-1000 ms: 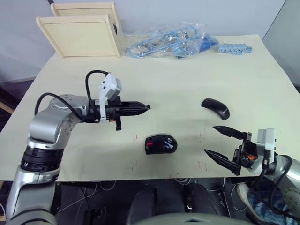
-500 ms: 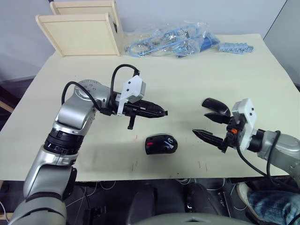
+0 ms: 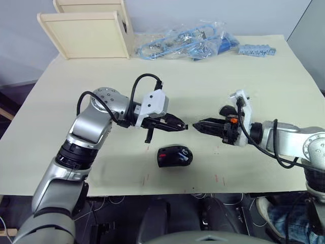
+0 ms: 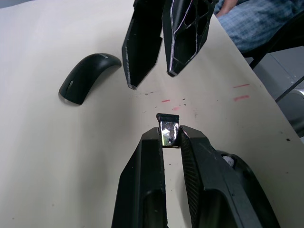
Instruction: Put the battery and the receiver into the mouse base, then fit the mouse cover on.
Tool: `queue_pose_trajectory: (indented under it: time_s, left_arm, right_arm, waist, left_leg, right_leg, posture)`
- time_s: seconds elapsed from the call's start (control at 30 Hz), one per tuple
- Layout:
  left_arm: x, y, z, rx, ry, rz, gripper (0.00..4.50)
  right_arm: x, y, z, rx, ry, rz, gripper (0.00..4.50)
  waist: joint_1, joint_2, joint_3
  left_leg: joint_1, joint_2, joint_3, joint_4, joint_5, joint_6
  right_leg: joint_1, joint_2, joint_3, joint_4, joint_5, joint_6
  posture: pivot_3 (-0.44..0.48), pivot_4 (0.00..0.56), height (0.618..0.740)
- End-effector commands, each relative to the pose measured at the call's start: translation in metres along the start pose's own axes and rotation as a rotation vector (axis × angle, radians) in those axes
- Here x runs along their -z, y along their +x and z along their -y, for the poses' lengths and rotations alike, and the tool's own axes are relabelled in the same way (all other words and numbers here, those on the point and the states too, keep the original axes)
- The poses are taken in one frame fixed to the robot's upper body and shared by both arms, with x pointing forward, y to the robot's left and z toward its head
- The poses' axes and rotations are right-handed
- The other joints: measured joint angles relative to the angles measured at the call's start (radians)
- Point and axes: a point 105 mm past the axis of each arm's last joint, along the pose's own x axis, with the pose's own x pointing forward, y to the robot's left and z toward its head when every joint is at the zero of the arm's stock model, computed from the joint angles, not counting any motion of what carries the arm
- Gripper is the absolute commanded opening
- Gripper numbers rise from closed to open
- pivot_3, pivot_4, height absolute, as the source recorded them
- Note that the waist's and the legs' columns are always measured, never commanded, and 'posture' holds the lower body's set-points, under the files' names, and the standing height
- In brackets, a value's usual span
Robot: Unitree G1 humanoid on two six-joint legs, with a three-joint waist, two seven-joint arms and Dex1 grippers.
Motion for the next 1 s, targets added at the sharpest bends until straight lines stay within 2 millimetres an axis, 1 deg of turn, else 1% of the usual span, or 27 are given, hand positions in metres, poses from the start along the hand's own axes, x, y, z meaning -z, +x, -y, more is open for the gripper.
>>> queue_pose_trajectory:
  time_s: [0.03,0.23,0.5,0.73,0.83,0.87,0.9,1.0]
  left_arm:
    - [-0.01,0.001,0.001,0.0,0.07,0.004,0.0]
    - [-0.013,0.003,0.001,-0.001,0.095,0.008,0.0]
    - [-0.014,0.005,0.001,0.001,0.132,0.002,0.0]
    - [-0.015,0.005,0.0,-0.009,0.14,0.002,0.0]
    - [-0.015,0.005,0.0,-0.01,0.139,0.003,0.0]
    - [-0.015,0.005,-0.001,-0.011,0.139,0.003,0.0]
    - [-0.015,0.004,-0.001,-0.011,0.139,0.003,0.0]
    - [-0.015,0.004,-0.002,-0.013,0.139,0.003,0.0]
  right_arm:
    - [-0.008,0.0,-0.01,-0.035,0.021,0.013,2.75]
    - [-0.01,0.007,-0.017,-0.057,0.092,-0.006,2.75]
    - [-0.005,0.011,-0.012,-0.031,0.119,-0.027,2.75]
    - [-0.001,0.013,-0.012,-0.042,0.128,-0.041,2.75]
    - [-0.001,0.013,-0.012,-0.042,0.131,-0.043,1.99]
    - [0.0,0.013,-0.012,-0.042,0.132,-0.044,1.47]
    - [0.0,0.013,-0.011,-0.041,0.133,-0.044,1.07]
    - [-0.001,0.013,-0.011,-0.037,0.136,-0.043,1.07]
  waist:
    - [0.0,0.0,0.0]
    - [-0.001,0.0,0.0]
    - [0.0,0.0,0.0]
    - [0.0,0.0,0.0]
    - [0.0,0.0,0.0]
    - [0.0,0.0,0.0]
    - [0.0,0.0,0.0]
    - [0.0,0.0,0.0]
  left_leg:
    - [0.0,0.0,0.0,0.0,0.0,0.0]
    - [0.0,0.0,0.0,0.0,0.0,0.0]
    - [0.0,0.0,0.0,0.0,0.0,0.0]
    - [0.0,0.0,0.0,0.0,0.0,0.0]
    - [0.0,0.0,0.0,0.0,0.0,0.0]
    - [0.0,0.0,0.0,0.0,0.0,0.0]
    - [0.0,0.0,0.0,0.0,0.0,0.0]
    - [0.0,0.0,0.0,0.0,0.0,0.0]
  right_leg:
    - [0.0,0.0,0.0,0.0,0.0,0.0]
    - [0.0,0.0,0.0,0.0,0.0,0.0]
    - [0.0,0.0,0.0,0.0,0.0,0.0]
    - [0.0,0.0,0.0,0.0,0.0,0.0]
    - [0.0,0.0,0.0,0.0,0.0,0.0]
    - [0.0,0.0,0.0,0.0,0.0,0.0]
    - [0.0,0.0,0.0,0.0,0.0,0.0]
    - [0.0,0.0,0.0,0.0,0.0,0.0]
  posture:
    - [0.0,0.15,0.74]
    - [0.0,0.15,0.74]
    - [0.0,0.15,0.74]
    - [0.0,0.15,0.74]
    - [0.0,0.15,0.74]
    - [0.0,0.15,0.74]
    - [0.0,0.15,0.74]
    - [0.0,0.15,0.74]
